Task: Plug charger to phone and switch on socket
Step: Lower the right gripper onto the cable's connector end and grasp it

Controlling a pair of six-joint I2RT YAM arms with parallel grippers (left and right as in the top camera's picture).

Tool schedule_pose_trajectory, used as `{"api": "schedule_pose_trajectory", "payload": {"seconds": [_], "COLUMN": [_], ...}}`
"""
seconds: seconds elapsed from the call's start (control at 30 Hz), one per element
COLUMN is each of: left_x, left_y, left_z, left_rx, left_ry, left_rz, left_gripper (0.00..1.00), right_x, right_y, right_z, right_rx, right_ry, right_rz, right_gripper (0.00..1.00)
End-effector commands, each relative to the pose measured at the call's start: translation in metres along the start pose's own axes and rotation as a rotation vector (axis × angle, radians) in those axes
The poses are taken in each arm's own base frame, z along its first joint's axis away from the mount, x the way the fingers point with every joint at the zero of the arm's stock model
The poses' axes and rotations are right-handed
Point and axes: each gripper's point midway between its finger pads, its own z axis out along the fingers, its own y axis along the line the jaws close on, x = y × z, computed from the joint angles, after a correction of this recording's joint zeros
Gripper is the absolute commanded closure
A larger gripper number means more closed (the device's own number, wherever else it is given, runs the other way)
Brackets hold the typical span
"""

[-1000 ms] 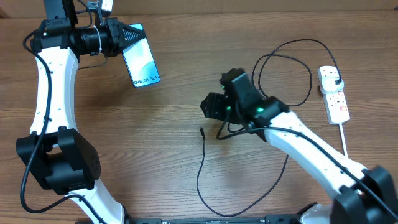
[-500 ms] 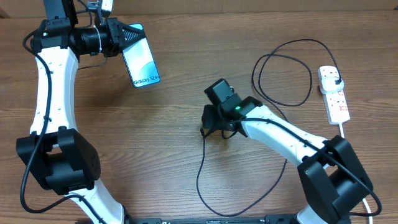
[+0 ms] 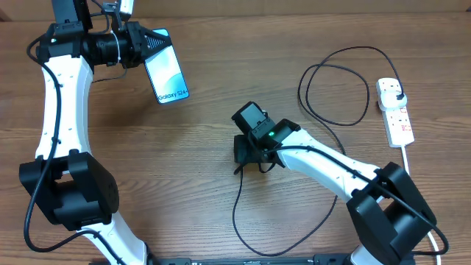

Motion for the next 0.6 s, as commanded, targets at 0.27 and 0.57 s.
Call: {"api": "schedule_pose_trajectory", "payload": {"seconds": [0.27,0.57], "left_x": [0.0,0.0], "left_y": [-0.005,-0.005], "left_z": [0.0,0.0], "left_rx": [0.021,0.021], "left_ry": [0.004,0.004], "left_rz": [0.027,0.026], "left_gripper": [0.96,0.96], "right_x": [0.017,0.017], "right_y": [0.022,0.021], "right_z": [0.021,0.033], "right_rx": [0.008,0.014], "right_ry": [0.034,0.039], "right_rz": [-0.133,-0.156], "right_gripper": [0.41,0.43]}}
